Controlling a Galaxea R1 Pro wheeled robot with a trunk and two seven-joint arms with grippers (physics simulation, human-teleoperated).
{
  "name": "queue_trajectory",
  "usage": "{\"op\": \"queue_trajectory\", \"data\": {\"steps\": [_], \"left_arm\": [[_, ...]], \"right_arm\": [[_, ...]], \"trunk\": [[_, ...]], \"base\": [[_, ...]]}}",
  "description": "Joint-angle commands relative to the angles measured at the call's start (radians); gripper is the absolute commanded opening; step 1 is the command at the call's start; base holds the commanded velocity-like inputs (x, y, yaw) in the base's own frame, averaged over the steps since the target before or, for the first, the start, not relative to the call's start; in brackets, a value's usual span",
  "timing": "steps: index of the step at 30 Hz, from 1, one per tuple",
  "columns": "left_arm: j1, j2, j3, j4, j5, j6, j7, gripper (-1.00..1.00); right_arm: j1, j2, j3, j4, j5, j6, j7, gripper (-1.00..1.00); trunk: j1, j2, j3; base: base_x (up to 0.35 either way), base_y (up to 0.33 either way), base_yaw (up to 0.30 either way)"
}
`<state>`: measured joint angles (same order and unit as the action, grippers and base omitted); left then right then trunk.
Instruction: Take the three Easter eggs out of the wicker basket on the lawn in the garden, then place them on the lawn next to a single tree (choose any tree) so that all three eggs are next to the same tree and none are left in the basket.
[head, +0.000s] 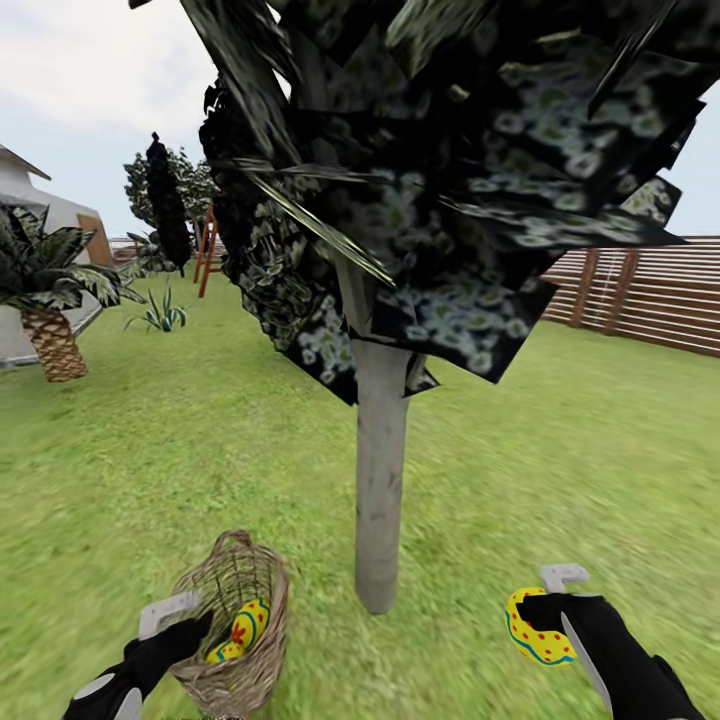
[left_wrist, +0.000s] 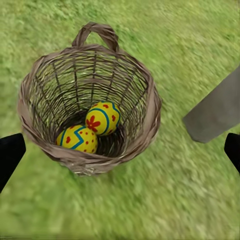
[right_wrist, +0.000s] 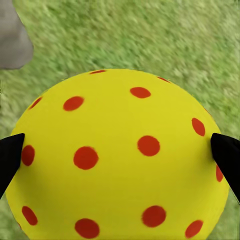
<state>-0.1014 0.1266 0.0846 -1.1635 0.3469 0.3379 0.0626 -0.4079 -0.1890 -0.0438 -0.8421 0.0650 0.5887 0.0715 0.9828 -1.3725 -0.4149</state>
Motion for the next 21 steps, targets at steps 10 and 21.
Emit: {"op": "queue_trajectory", "data": {"steps": [10,21], "left_arm": [[0.000,-0.010,-0.009,0.000,0.006,0.006,0.006,1.00],[-0.001,-0.012,-0.018,0.007,0.004,0.006,0.006,1.00]], "right_arm": [[0.000,0.000,-0.002,-0.002,0.007,0.004,0.007,-1.00],[0.000,0.000,-0.004,-0.002,0.007,0.003,0.008,-1.00]], "trunk": [[0.000,-0.001,-0.001],[0.000,-0.001,-0.001]], "base": [[0.098,-0.299,0.287],[0.103,-0.299,0.035]]}}
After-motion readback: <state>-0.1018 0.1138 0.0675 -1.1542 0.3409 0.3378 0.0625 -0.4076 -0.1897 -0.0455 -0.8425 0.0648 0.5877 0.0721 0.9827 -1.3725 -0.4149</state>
